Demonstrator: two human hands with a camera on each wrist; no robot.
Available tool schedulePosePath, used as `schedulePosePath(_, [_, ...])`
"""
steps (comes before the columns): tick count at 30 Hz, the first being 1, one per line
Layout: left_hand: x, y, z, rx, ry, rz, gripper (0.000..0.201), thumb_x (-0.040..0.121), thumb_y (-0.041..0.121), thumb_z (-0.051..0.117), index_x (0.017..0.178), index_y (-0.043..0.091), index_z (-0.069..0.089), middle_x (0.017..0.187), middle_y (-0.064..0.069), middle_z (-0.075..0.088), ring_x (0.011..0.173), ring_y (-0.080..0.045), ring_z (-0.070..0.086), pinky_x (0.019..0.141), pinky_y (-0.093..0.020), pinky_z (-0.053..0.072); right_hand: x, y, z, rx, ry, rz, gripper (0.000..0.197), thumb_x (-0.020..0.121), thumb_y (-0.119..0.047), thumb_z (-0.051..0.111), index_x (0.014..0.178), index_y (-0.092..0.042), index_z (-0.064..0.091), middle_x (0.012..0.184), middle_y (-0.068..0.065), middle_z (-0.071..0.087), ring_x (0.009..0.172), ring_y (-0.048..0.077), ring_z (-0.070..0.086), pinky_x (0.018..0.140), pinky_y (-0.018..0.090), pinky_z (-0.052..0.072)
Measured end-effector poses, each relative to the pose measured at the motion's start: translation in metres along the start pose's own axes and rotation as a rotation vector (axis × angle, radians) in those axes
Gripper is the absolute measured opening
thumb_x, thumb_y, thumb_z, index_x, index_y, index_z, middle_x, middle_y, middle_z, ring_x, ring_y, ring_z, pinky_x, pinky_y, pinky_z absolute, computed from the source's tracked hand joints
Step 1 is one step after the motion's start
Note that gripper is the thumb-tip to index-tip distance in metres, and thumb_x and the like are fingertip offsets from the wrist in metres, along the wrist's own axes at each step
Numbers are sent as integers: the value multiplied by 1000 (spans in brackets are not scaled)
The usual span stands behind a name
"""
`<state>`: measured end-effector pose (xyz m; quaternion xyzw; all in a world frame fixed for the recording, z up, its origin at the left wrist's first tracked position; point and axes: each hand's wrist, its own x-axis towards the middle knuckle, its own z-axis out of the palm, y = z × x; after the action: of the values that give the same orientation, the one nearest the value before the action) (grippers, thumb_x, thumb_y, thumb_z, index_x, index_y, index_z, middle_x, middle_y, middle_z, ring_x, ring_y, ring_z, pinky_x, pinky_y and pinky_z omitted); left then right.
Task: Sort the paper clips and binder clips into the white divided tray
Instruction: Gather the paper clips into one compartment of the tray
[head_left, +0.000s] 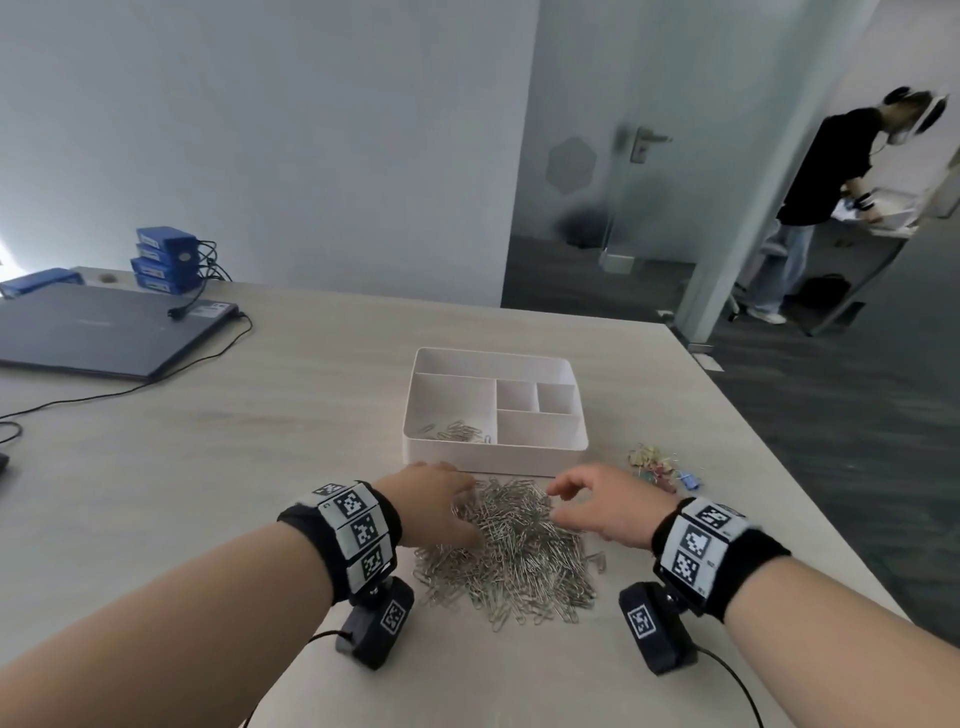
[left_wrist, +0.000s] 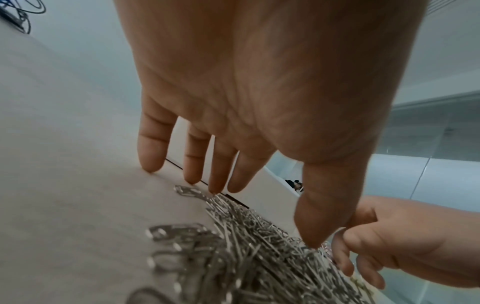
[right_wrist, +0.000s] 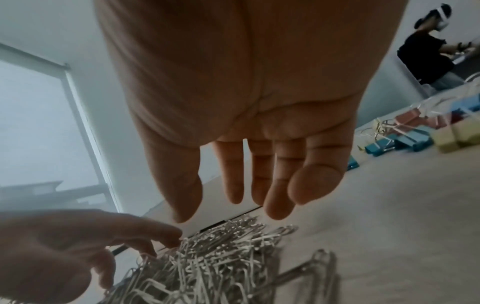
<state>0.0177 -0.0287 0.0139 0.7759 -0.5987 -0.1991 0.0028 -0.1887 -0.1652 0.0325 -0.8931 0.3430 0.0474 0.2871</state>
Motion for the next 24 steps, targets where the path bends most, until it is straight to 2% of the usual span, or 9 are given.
schedulePosePath(2, [6,6,2,49,-13,-39,89,73,75,58,146,25,43,147,0,42,133,-27,40,106,-46,43,2,-1,2,-129,-34,2,73,83,-61,67,146,-30,46,143,-3,48,120,12,54,100,30,47])
schedulePosePath(4, [11,13,3,81,-37,-62,100,62,82,56,144,27,41,144,-1,40,131,-27,38,105,-48,44,7,-3,5,-202,-100,33,99,75,-72,67,156,-31,28,160,1,28,139,21,42,112,41,40])
schedulePosePath(6, [13,19,2,110,-70,-59,109,54,85,59,147,33,36,143,0,40,130,-26,38,105,-51,43,14,-5,9,-254,-159,65,116,68,-76,70,159,-31,14,164,0,14,144,24,36,114,42,38])
schedulePosePath(8, [14,23,1,124,-91,-62,112,52,82,67,149,40,30,143,1,40,131,-26,39,105,-54,42,19,-7,15,-282,-170,58,125,60,-78,74,159,-34,11,160,-1,18,139,22,42,111,41,42])
schedulePosePath(11, [13,28,2,119,-77,-61,102,56,74,74,145,47,33,136,2,43,125,-25,43,101,-52,44,22,-10,22,-239,-144,7,114,59,-68,81,154,-41,24,146,-3,33,126,20,50,104,37,48])
schedulePosePath(14, [12,31,2,90,-49,-52,86,61,63,75,138,52,39,126,3,47,116,-24,53,97,-48,48,23,-14,28,-183,-96,-35,92,65,-54,84,145,-38,42,132,-4,43,113,17,55,99,34,50])
schedulePosePath(17, [12,31,3,68,-18,-41,72,67,53,74,134,47,49,125,4,50,110,-23,60,94,-44,53,23,-16,31,-159,-61,-56,71,73,-48,81,137,-34,52,127,-3,49,112,17,56,97,30,47])
schedulePosePath(21, [15,30,3,49,10,-22,52,72,45,73,123,42,59,122,5,56,105,-20,62,89,-40,55,24,-17,32,-158,-19,-81,44,80,-36,78,120,-31,62,119,-2,59,105,16,59,89,28,48])
schedulePosePath(24, [15,27,3,3,31,-1,42,76,38,72,117,39,65,119,6,61,105,-18,61,87,-36,54,25,-16,33,-130,4,-82,30,82,-28,74,111,-31,66,110,-4,66,94,14,62,77,26,49])
